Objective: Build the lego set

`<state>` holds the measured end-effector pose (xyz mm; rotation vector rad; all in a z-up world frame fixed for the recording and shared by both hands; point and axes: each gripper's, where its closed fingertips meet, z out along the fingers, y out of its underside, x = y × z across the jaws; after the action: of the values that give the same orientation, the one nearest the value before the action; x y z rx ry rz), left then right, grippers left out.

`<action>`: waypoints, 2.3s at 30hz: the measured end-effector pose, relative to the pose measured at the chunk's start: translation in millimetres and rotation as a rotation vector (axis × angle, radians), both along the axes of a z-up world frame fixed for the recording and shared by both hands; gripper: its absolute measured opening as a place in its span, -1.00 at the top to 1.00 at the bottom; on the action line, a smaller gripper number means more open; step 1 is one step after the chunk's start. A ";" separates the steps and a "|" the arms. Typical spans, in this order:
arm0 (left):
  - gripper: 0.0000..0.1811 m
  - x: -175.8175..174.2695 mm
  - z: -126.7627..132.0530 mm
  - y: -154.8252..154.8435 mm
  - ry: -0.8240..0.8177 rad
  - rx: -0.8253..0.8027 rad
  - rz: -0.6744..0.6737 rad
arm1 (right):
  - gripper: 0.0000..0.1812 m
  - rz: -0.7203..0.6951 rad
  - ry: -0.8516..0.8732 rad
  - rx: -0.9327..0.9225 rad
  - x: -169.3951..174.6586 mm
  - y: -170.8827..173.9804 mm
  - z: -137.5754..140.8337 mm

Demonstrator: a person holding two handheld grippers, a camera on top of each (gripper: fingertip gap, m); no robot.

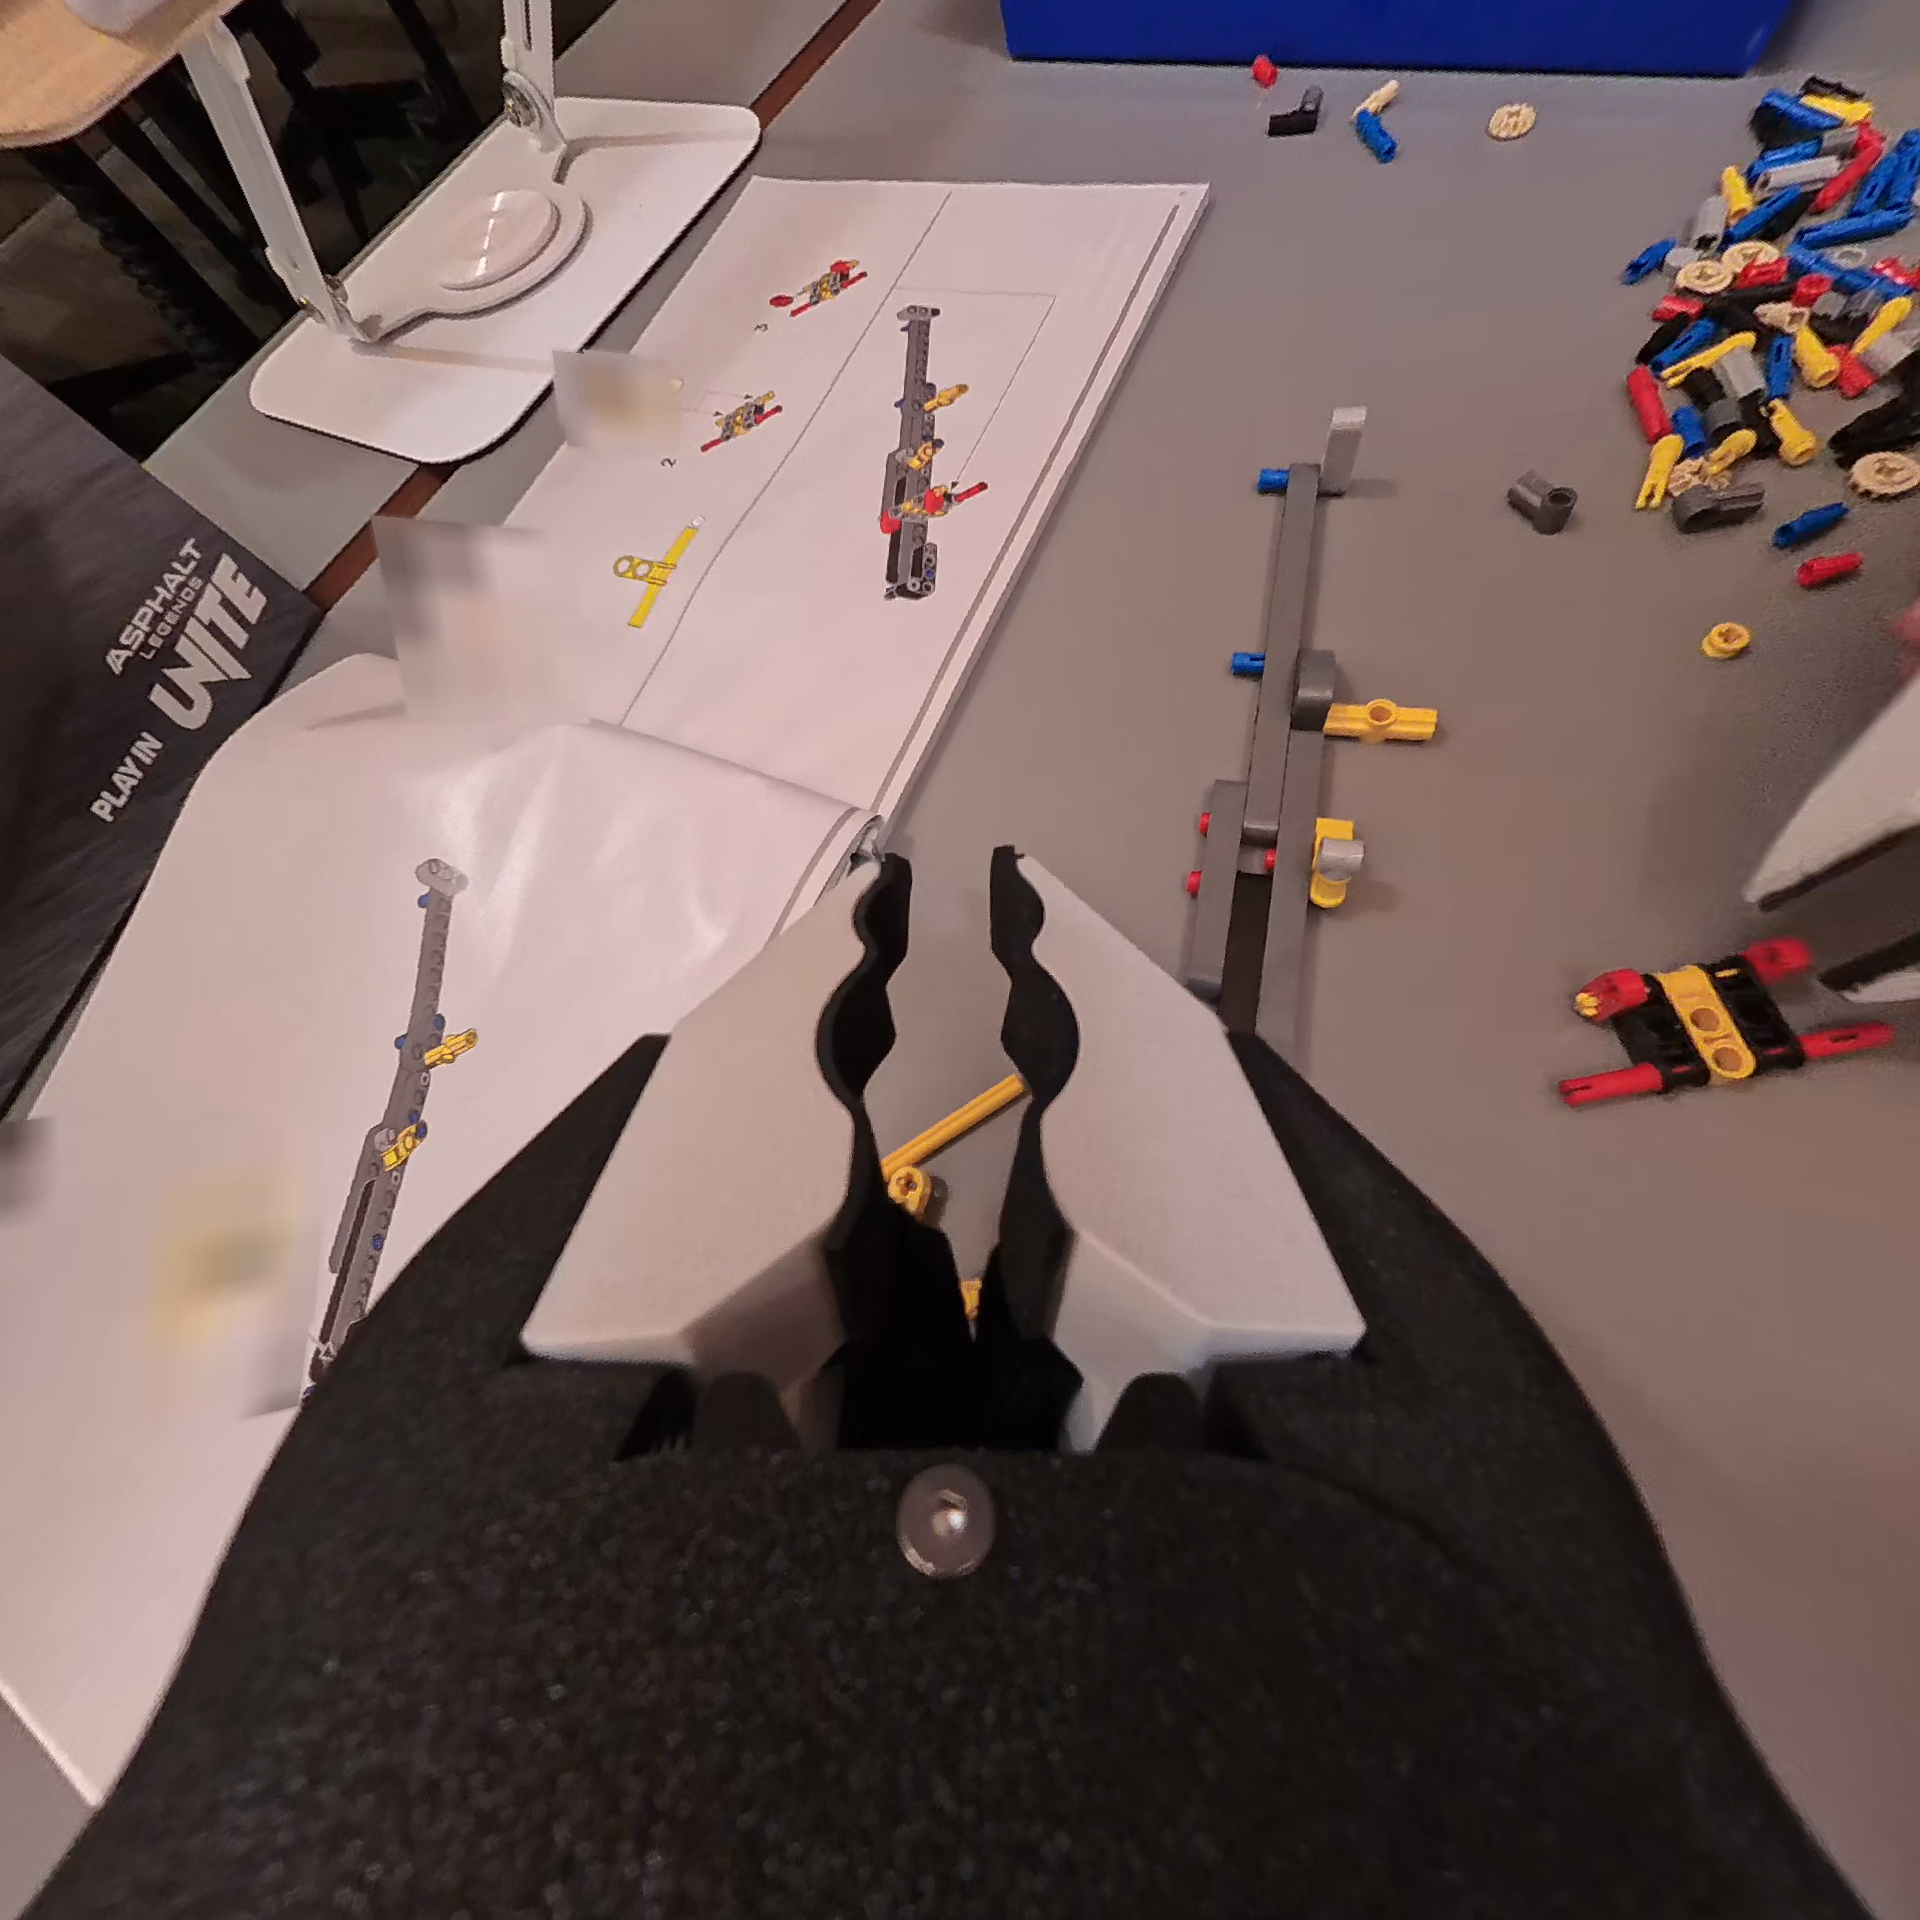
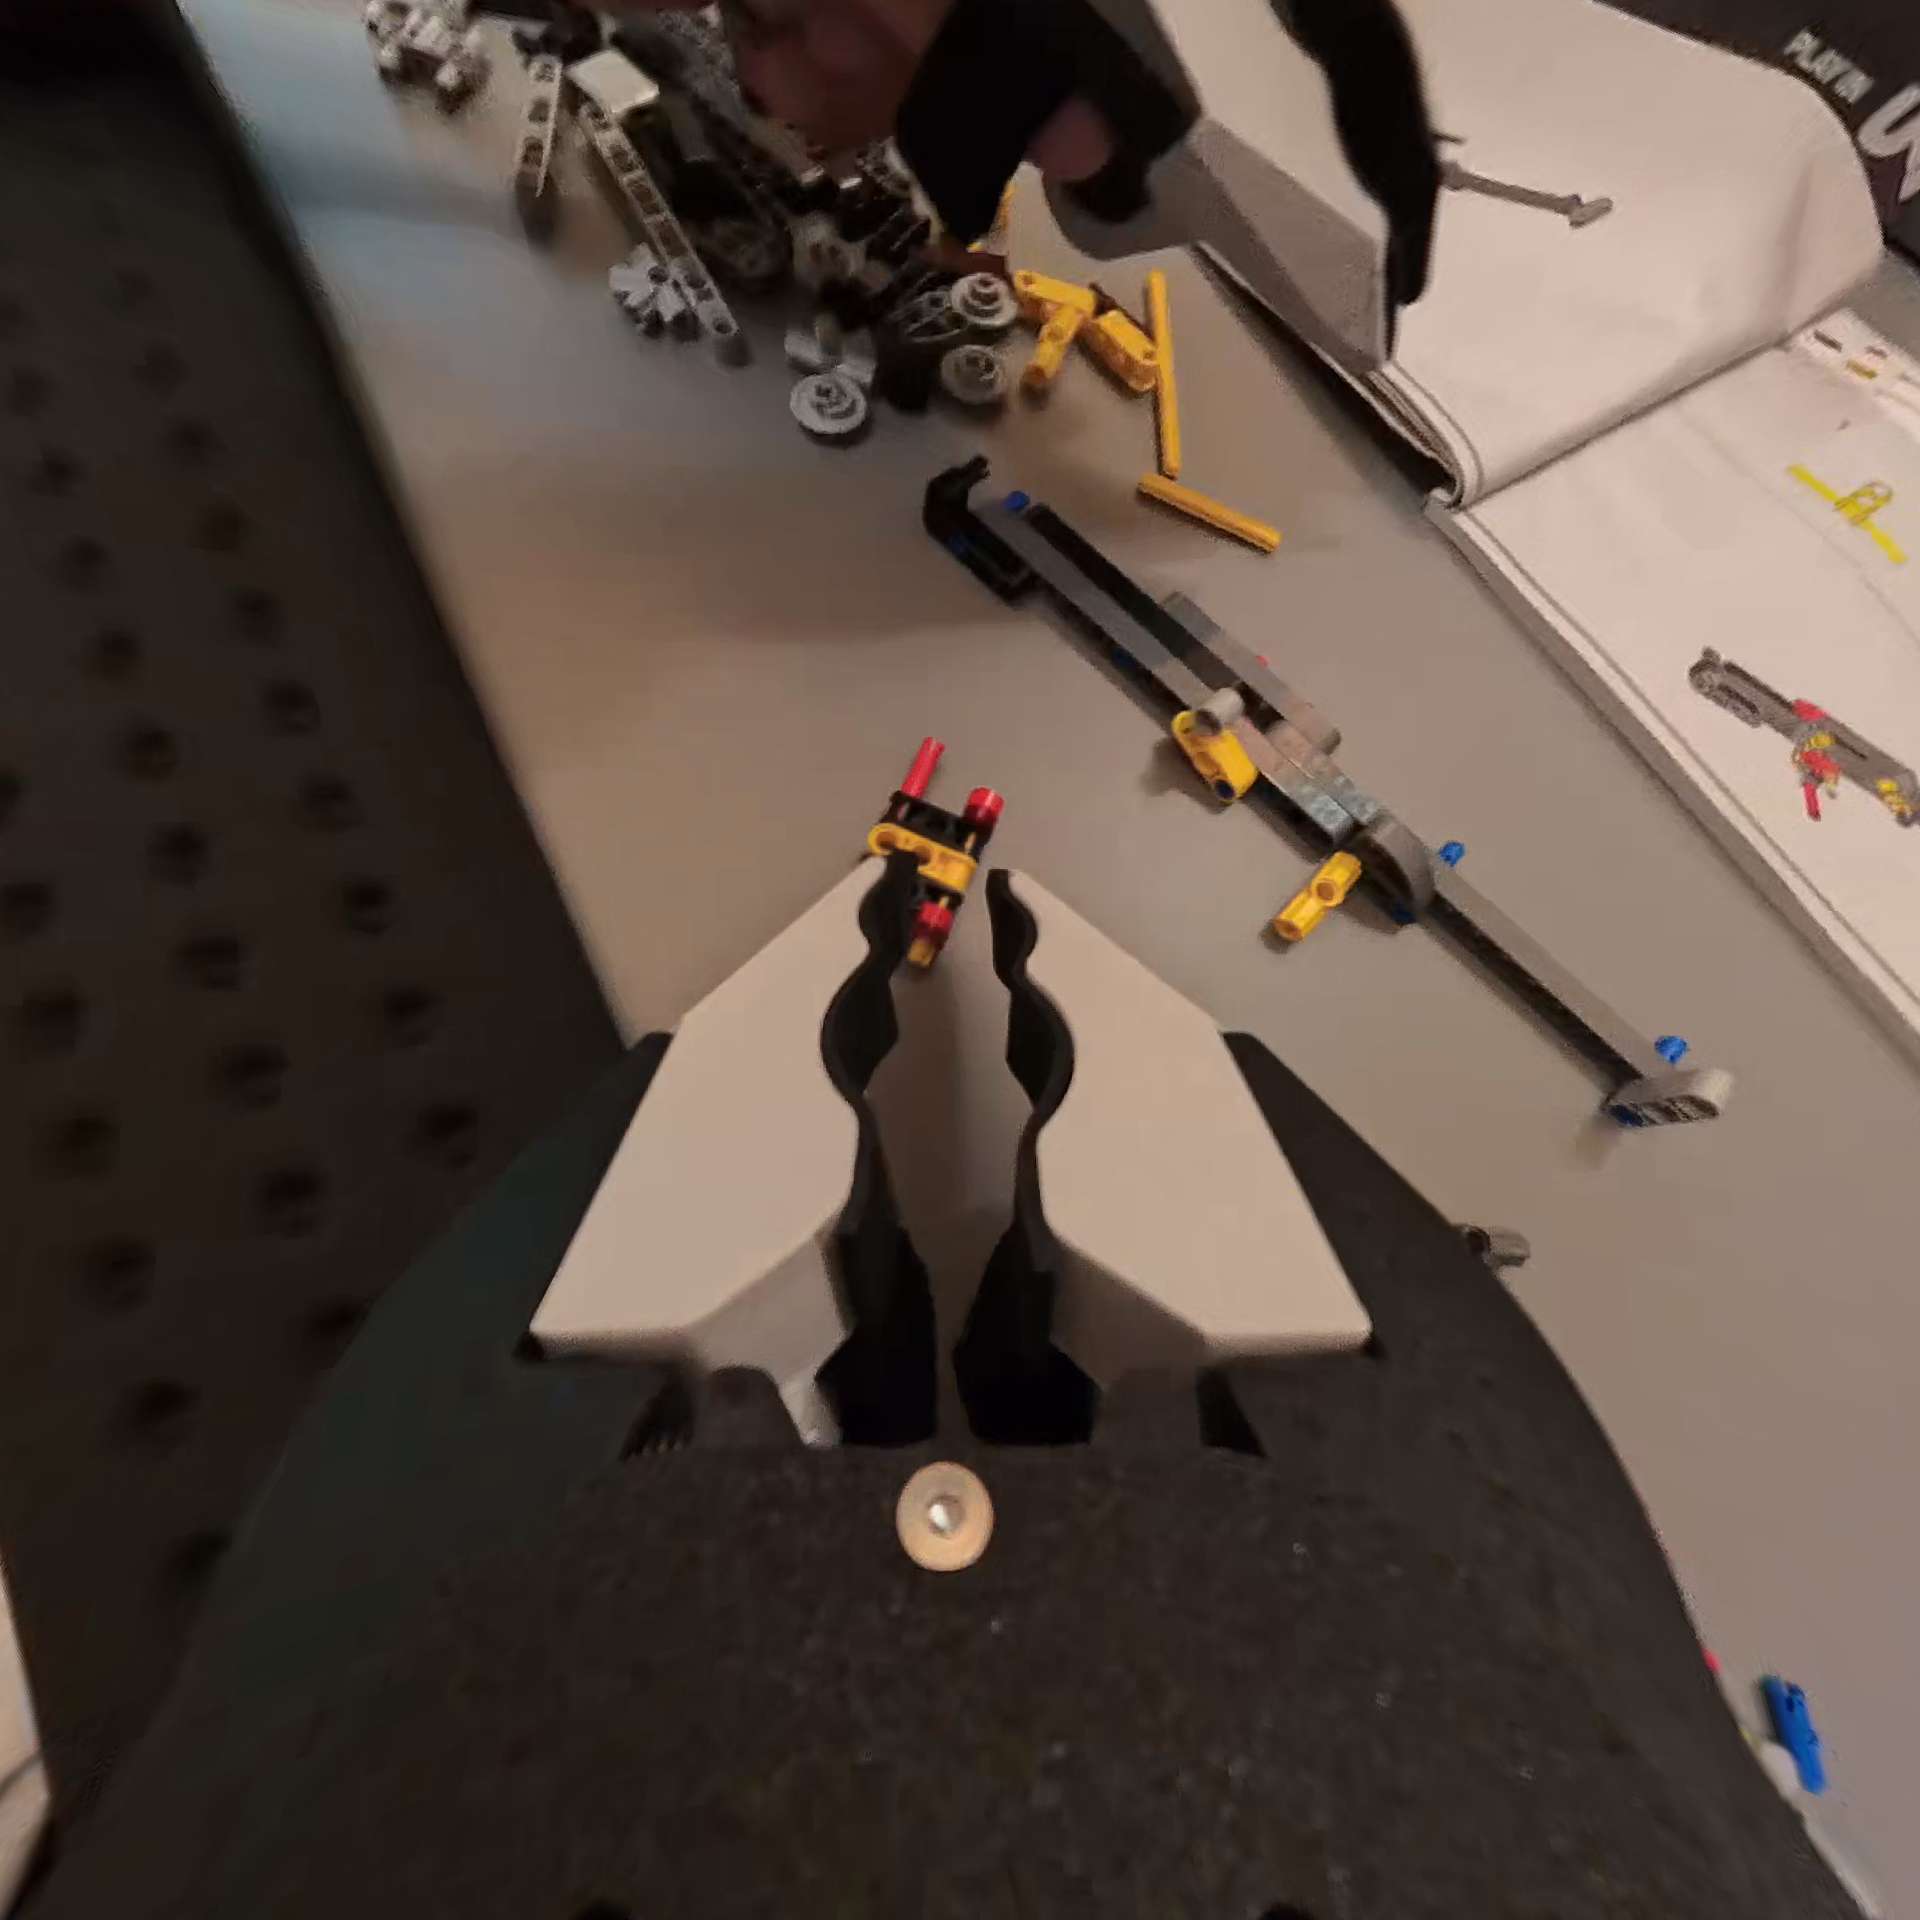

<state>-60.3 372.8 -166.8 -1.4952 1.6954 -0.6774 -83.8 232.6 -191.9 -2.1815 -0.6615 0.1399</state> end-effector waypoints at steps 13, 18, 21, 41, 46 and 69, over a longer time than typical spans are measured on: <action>0.85 0.4 -3.6 -4.9 0.016 0.023 -0.016 | 0.84 -0.048 -0.027 -0.095 5.9 -2.2 -16.7; 0.85 0.2 -4.7 -5.3 0.021 0.025 -0.018 | 0.84 -0.042 -0.048 -0.083 4.9 -2.3 -16.3; 0.85 0.3 -4.6 -6.2 0.021 0.024 -0.022 | 0.85 -0.030 -0.044 -0.079 3.0 -2.6 -15.6; 0.84 1.7 3.1 -23.9 -0.018 -0.115 -0.092 | 0.92 -0.165 -0.445 0.246 36.2 23.3 9.0; 0.82 0.6 14.2 -70.8 -0.046 -0.293 -0.279 | 0.92 -0.163 -0.738 0.385 39.7 27.9 23.3; 0.98 12.2 2.5 -94.1 -0.031 -0.093 -0.262 | 0.92 -0.181 -0.743 0.457 31.5 29.5 34.2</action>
<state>-48.1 278.8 -164.4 -1.3289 1.8767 -0.9228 -52.3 262.1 -157.7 -1.7951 -0.7897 -0.8707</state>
